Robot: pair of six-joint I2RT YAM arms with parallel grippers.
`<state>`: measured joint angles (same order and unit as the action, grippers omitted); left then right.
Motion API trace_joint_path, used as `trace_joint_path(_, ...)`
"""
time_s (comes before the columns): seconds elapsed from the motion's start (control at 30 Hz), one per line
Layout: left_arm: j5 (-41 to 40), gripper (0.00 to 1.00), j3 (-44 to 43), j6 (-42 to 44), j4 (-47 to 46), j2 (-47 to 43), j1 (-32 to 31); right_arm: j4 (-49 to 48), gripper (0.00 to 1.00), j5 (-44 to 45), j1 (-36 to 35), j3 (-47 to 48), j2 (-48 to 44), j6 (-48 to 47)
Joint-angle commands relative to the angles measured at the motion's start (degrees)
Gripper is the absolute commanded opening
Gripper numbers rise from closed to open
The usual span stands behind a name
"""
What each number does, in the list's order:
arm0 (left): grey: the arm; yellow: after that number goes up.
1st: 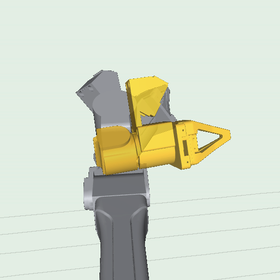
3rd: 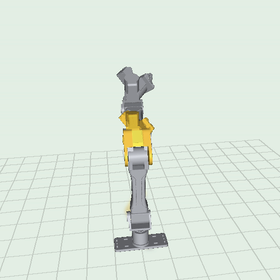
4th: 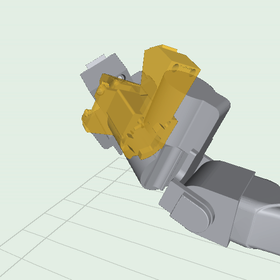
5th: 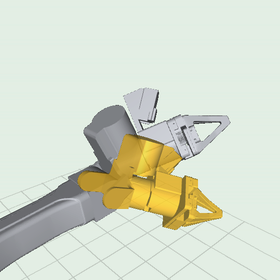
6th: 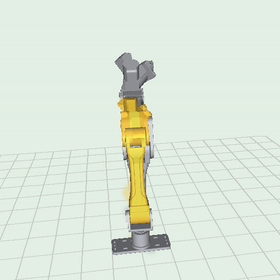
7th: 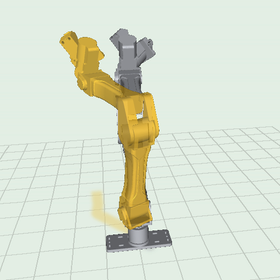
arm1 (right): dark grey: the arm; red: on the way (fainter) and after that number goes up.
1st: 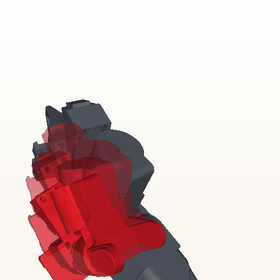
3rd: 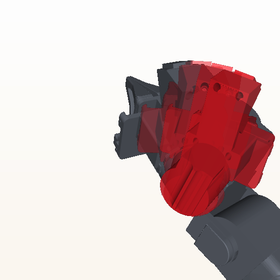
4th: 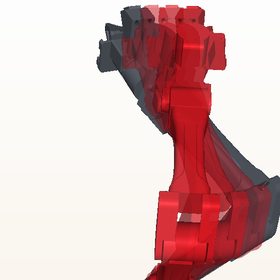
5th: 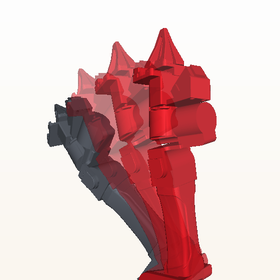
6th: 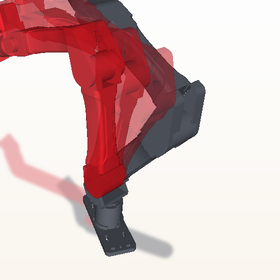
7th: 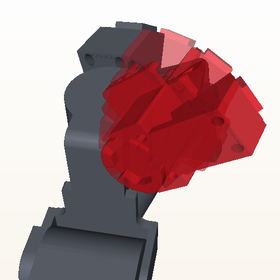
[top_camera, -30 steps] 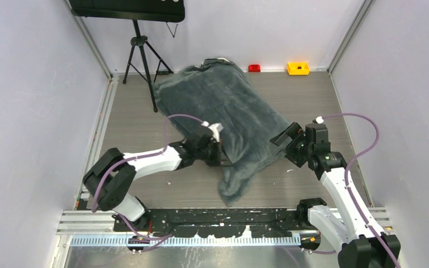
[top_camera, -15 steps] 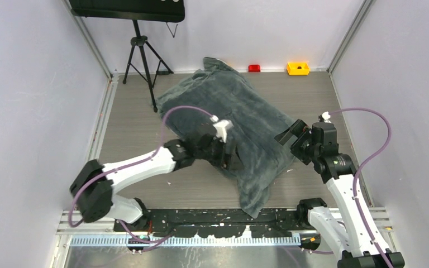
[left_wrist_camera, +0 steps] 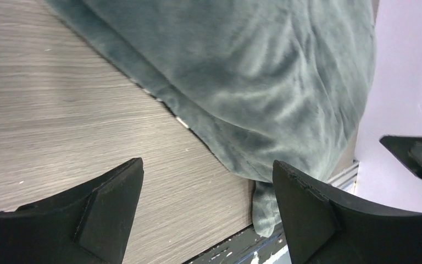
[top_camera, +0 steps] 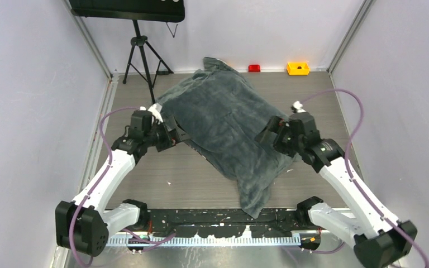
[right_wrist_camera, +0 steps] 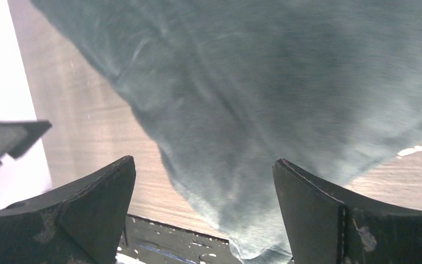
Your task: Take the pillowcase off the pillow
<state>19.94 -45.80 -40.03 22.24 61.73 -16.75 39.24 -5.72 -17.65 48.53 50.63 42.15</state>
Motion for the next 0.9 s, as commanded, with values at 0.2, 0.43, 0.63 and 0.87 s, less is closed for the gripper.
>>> trace_joint_path(0.2, 3.5, 0.89, 0.8, 1.1, 3.8, -0.8, 5.7, 2.3, 1.00, 23.1, -28.1, 12.1, 17.4, -5.8)
trace_joint_path(0.43, 1.9, 0.88, 0.8, 1.9, 4.9, -1.3, 5.9, 2.6, 0.99, 27.9, -29.3, 8.8, 23.6, -4.8)
trace_joint_path(0.63, 0.9, 0.88, 0.4, 2.2, 5.3, -1.5, 5.8, 7.2, 0.82, 42.3, -26.5, 5.0, 22.5, -3.3)
trace_joint_path(0.87, -2.3, 0.88, 0.0, 2.0, 6.5, -2.0, 5.9, 3.3, 0.82, 29.4, -0.4, -3.3, 8.7, -1.9)
